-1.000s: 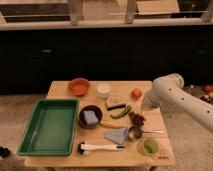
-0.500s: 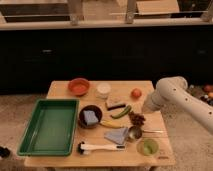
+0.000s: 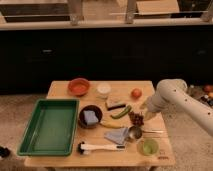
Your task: Place grapes in red bowl
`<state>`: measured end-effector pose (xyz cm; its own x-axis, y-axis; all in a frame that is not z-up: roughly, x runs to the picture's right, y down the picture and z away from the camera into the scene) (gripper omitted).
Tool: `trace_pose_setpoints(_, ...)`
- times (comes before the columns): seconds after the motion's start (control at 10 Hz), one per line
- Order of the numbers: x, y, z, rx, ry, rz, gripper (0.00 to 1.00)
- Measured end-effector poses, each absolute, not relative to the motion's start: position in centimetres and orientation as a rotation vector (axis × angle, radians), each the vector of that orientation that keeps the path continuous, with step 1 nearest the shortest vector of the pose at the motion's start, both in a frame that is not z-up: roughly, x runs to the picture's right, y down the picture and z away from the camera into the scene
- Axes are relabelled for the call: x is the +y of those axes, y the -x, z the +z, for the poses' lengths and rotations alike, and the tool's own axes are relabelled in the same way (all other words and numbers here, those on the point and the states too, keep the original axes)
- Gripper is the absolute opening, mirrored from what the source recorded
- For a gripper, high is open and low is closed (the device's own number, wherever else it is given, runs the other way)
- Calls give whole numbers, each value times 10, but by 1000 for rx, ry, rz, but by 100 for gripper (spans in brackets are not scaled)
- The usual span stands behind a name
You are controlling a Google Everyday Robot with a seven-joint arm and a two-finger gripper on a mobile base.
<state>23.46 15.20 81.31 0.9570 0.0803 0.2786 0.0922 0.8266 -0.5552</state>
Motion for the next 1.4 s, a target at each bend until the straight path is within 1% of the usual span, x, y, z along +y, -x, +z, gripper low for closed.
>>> trace_pose_setpoints(0.6,162,-221,819,-320,630,-41,80)
trace_pose_setpoints(0.7,164,-219,820,-321,638,-47,78)
trace_pose_setpoints(1.0,171,-208,827,-328,667,-67,52)
trace_pose_setpoints(1.2,173,-207,828,-330,676,-69,29)
trace_pose_setpoints(1.4,172,-208,828,-333,671,-67,9)
